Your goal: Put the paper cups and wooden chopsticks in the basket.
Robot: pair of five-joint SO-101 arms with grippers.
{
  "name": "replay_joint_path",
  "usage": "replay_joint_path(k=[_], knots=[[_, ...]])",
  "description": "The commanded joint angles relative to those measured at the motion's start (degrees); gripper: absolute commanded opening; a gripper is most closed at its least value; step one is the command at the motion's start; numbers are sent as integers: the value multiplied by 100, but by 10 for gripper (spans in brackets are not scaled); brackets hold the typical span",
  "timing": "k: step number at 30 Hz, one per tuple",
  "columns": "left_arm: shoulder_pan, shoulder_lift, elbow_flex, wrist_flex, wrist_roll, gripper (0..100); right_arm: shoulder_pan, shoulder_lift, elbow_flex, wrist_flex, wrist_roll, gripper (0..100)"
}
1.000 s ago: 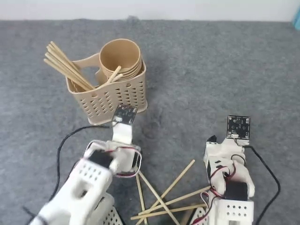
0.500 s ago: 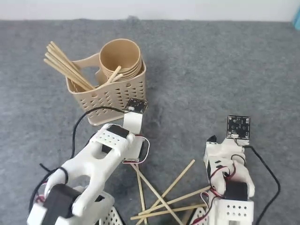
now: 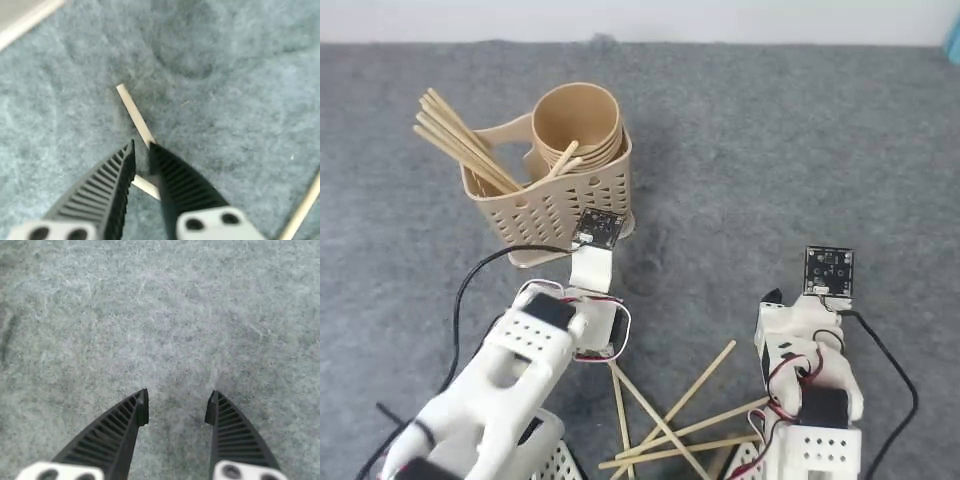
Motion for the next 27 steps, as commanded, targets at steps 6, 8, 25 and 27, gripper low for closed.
replay_joint_path(k=[6, 8, 25, 27], knots=[[0, -378, 215, -88, 774, 367, 84, -101, 132, -4, 79, 199], [0, -378, 215, -97, 756, 353, 84, -101, 132, -4, 79, 199], [53, 2057, -980, 167, 9, 77, 92, -101, 132, -4, 79, 199], [35, 2233, -1077, 255, 0, 93, 92, -101, 132, -4, 79, 199]])
